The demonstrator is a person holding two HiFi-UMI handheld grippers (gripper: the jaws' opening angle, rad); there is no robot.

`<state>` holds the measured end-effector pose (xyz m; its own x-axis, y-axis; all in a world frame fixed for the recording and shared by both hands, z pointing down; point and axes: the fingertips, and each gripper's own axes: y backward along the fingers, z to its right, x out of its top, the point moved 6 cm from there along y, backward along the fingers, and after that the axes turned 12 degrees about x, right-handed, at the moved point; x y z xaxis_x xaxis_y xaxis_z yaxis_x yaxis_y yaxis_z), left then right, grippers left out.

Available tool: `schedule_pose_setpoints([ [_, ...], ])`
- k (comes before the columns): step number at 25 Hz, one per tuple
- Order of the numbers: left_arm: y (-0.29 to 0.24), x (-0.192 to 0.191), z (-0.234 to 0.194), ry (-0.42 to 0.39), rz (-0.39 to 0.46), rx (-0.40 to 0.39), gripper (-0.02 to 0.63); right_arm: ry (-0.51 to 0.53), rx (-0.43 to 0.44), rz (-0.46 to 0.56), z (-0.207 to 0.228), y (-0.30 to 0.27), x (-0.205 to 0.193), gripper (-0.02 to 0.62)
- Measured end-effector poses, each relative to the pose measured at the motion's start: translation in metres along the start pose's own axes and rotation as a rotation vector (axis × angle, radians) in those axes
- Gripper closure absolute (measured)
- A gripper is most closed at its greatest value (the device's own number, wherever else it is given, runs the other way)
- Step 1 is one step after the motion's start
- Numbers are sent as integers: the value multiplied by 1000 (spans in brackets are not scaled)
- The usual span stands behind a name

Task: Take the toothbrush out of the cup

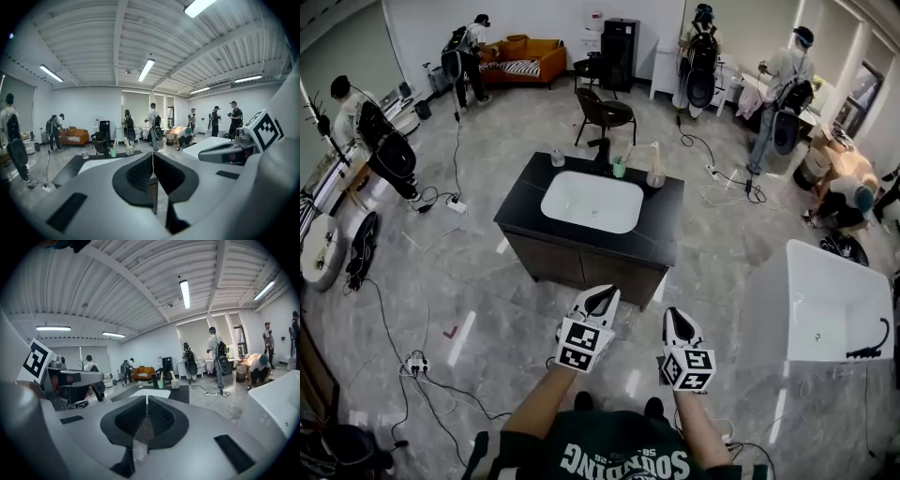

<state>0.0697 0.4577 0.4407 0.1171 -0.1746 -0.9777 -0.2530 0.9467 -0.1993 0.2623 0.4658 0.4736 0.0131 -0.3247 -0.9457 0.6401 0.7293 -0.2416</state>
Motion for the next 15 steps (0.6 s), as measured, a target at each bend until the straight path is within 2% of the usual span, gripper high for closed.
schedule_pose_setpoints([
  [7, 23, -14, -39, 28, -14, -40, 589, 7, -43, -20, -48, -12, -10, 552],
  [15, 45, -35, -64, 35, -19, -91, 589, -13, -91, -14, -84, -17, -24, 552],
])
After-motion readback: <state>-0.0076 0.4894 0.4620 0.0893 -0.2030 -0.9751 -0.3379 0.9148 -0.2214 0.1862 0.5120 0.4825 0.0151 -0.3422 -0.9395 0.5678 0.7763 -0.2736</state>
